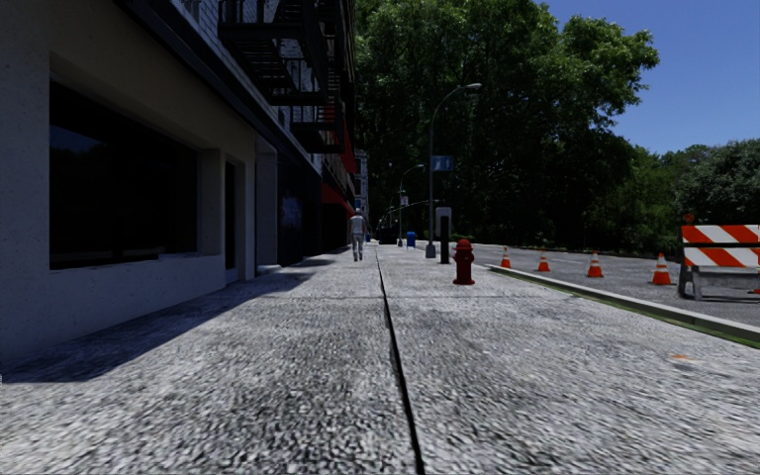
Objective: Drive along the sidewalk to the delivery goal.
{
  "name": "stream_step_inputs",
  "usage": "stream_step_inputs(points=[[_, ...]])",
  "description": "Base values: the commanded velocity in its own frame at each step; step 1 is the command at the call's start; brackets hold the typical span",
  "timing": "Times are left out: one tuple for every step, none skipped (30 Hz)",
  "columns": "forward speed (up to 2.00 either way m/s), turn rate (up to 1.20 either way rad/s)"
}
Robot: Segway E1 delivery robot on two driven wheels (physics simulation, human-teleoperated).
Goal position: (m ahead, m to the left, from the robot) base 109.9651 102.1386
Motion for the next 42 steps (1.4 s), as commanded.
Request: stream_step_inputs(points=[[2.0, 0.0], [2.0, 0.0], [2.0, 0.0], [2.0, 0.0], [2.0, 0.0], [2.0, 0.0], [2.0, 0.0], [2.0, 0.0], [2.0, 0.0], [2.0, 0.0], [2.0, 0.0], [2.0, 0.0], [2.0, 0.0], [2.0, 0.0], [2.0, 0.0], [2.0, 0.0], [2.0, 0.0], [2.0, 0.0], [2.0, 0.0], [2.0, 0.0], [2.0, 0.0], [2.0, 0.0], [2.0, 0.0], [2.0, 0.0], [2.0, 0.0], [2.0, 0.0], [2.0, 0.0], [2.0, 0.0], [2.0, 0.0], [2.0, 0.0], [2.0, 0.0], [2.0, 0.0], [2.0, 0.0], [2.0, 0.0], [2.0, 0.0], [2.0, 0.0], [2.0, 0.0], [2.0, 0.0], [2.0, 0.0], [2.0, 0.0], [2.0, 0.0], [2.0, 0.0]])
